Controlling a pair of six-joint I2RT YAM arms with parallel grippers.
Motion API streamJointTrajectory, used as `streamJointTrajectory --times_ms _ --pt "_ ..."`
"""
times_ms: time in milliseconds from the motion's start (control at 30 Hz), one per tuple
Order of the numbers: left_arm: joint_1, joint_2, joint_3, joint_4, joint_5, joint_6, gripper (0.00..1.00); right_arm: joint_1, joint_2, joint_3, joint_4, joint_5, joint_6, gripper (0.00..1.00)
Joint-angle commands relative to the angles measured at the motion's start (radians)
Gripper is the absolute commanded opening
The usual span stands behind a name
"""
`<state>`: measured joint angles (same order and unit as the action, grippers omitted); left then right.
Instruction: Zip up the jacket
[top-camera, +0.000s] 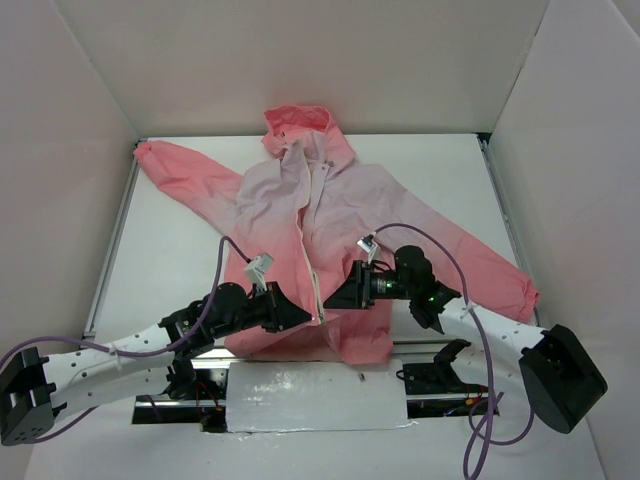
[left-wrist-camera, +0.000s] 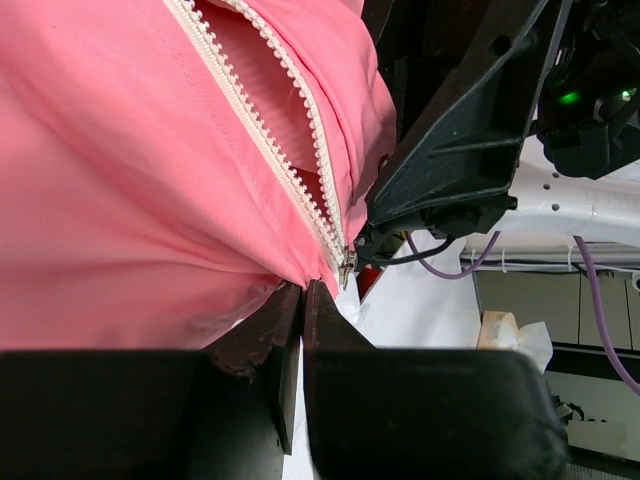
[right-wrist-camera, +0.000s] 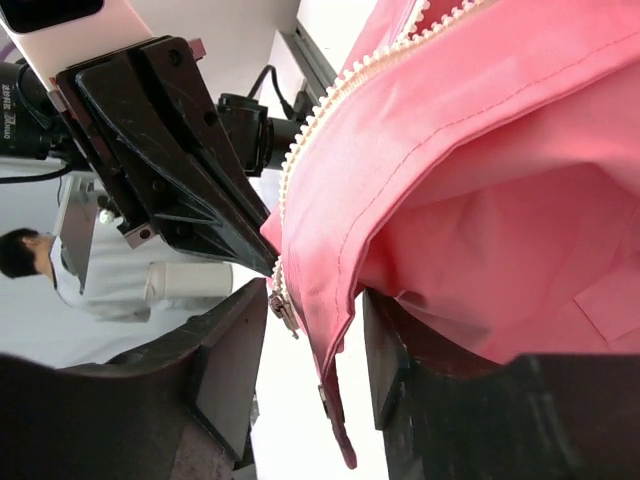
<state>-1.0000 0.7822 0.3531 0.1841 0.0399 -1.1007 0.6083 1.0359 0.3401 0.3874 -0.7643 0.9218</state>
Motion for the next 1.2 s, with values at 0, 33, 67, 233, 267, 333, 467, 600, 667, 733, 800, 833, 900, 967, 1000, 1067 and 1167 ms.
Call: streamJointTrajectory --times_ms 0,33,67,233,267,333,467,600,667,733,800,833,900,967,1000,1067,1167 --pt "-0.006 -0.012 -0.005 0.049 0.031 0.001 0.0 -0.004 -0.042 0.005 -0.034 0.033 -0.024 0.51" --pt "-0.006 -0.014 -0.003 0.051 0.032 0.001 0.0 -0.004 -0.048 0.001 -0.042 0.04 -0.027 0.52" --pt "-0.008 -0.012 -0.002 0.052 0.032 -0.002 0.0 -0.005 -0.06 0.0 -0.053 0.043 -0.035 0.56" --pt "-0.006 -0.008 0.003 0.054 0.034 -0.005 0.0 -0.004 -0.118 -0.001 -0.154 0.08 -0.057 0.74" --pt "-0.006 -0.009 0.003 0.054 0.034 -0.007 0.0 -0.007 -0.149 0.002 -0.18 0.115 -0.069 0.78" --pt "-0.006 -0.009 0.003 0.057 0.032 -0.007 0.0 -0.015 -0.183 0.013 -0.27 0.154 -0.092 0.86" --pt "-0.008 -0.012 0.001 0.057 0.028 -0.01 0.0 -0.033 -0.285 0.039 -0.436 0.268 -0.116 0.89" --pt "-0.008 -0.012 0.003 0.058 0.028 -0.008 0.0 -0.033 -0.336 0.089 -0.571 0.374 -0.124 1.0" --pt "-0.008 -0.011 0.007 0.058 0.029 -0.008 0.0 -0.033 -0.368 0.111 -0.674 0.425 -0.12 1.0" --pt "-0.008 -0.008 0.009 0.058 0.031 -0.008 0.0 -0.033 -0.433 0.143 -0.734 0.5 -0.104 0.99" --pt "-0.008 -0.006 0.01 0.058 0.032 -0.007 0.0 -0.033 -0.48 0.177 -0.788 0.517 -0.086 0.97" --pt "-0.008 -0.005 0.014 0.057 0.031 -0.007 0.0 -0.032 -0.506 0.191 -0.807 0.519 -0.074 0.97" --pt "-0.009 -0.001 0.017 0.057 0.034 -0.007 0.0 -0.027 -0.501 0.252 -0.922 0.525 -0.017 0.93" --pt "-0.009 0.002 0.026 0.055 0.029 -0.004 0.0 0.014 -0.496 0.29 -1.005 0.523 0.024 0.9" --pt "-0.008 0.003 0.027 0.055 0.028 -0.002 0.0 0.037 -0.508 0.298 -1.022 0.536 0.09 0.89" --pt "-0.008 0.011 0.033 0.055 0.028 -0.002 0.0 0.088 -0.56 0.293 -1.01 0.556 0.15 0.87" --pt "-0.008 0.017 0.037 0.074 0.032 -0.004 0.0 0.183 -0.574 0.258 -0.943 0.531 0.259 0.85"
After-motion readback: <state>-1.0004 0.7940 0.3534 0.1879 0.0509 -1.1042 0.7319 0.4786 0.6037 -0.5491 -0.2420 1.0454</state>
